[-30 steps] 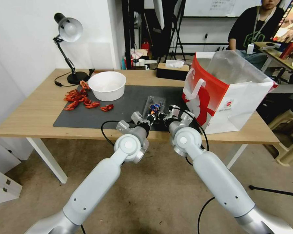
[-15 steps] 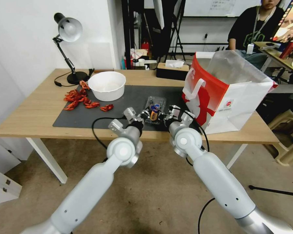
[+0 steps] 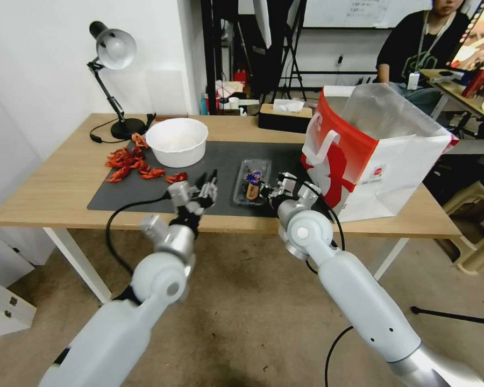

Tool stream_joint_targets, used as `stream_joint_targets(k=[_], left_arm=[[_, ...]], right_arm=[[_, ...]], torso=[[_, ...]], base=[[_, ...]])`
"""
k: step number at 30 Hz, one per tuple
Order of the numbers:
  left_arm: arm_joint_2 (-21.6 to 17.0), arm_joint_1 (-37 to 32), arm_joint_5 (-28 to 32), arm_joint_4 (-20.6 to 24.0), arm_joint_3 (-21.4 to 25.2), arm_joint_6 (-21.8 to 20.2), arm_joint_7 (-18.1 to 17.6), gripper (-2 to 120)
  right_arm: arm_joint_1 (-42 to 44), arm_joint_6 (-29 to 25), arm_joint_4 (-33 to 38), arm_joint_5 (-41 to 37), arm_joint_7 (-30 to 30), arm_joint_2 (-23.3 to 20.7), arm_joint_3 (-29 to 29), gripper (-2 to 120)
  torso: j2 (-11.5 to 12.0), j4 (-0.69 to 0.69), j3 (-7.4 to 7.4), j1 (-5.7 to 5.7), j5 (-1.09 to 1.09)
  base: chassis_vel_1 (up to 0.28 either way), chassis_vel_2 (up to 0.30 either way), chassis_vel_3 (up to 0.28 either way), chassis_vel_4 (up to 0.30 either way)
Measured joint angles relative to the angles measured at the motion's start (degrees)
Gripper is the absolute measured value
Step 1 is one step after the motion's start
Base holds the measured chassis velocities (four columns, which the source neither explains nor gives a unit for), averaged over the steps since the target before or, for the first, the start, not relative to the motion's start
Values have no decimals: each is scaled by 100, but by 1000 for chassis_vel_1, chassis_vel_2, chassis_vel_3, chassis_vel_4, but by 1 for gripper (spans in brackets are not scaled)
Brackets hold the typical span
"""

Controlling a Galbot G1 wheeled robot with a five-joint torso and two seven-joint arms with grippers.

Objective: Close the takeout container lid, then place the container into the takeout bag.

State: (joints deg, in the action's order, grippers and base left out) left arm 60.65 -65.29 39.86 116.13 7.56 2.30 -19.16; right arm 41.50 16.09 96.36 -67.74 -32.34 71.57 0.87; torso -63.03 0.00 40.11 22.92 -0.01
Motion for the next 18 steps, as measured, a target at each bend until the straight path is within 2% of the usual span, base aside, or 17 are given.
stream_joint_targets(k=[2, 3, 6, 7, 9, 12, 13, 18], left_arm=[[-67, -446, -738, 14, 265, 127, 98, 59], [-67, -446, -738, 14, 265, 127, 98, 59], [-63, -952, -1272, 113, 599, 240, 133, 74], [-63, -952, -1272, 113, 599, 240, 133, 74], [-11, -1229, -1473, 207, 786, 283, 148, 84], [14, -1471, -1605, 258, 898, 356, 148, 90], [32, -1662, -1695, 275, 970, 449, 146, 97], [51, -1917, -1733, 222, 988, 661, 121, 100]], right_arm=[[7, 0, 16, 1, -2, 5, 0, 0], [7, 0, 16, 1, -2, 5, 0, 0], [10, 1, 63, 1, 3, 7, 2, 0], [10, 1, 63, 1, 3, 7, 2, 0], [10, 1, 73, 1, 20, 12, 2, 0], [6, 1, 80, 1, 42, 13, -1, 0], [3, 1, 98, 1, 62, 9, -15, 0], [60, -1, 206, -15, 76, -39, -139, 0]], torso=[[0, 0, 0, 0, -1], [0, 0, 0, 0, -1], [0, 0, 0, -1, 0], [0, 0, 0, -1, 0], [0, 0, 0, -1, 0], [0, 0, 0, -1, 1], [0, 1, 0, -1, 1], [0, -1, 0, -1, 0]], base=[[0, 0, 0, 0], [0, 0, 0, 0], [0, 0, 0, 0], [0, 0, 0, 0], [0, 0, 0, 0], [0, 0, 0, 0], [0, 0, 0, 0], [0, 0, 0, 0]])
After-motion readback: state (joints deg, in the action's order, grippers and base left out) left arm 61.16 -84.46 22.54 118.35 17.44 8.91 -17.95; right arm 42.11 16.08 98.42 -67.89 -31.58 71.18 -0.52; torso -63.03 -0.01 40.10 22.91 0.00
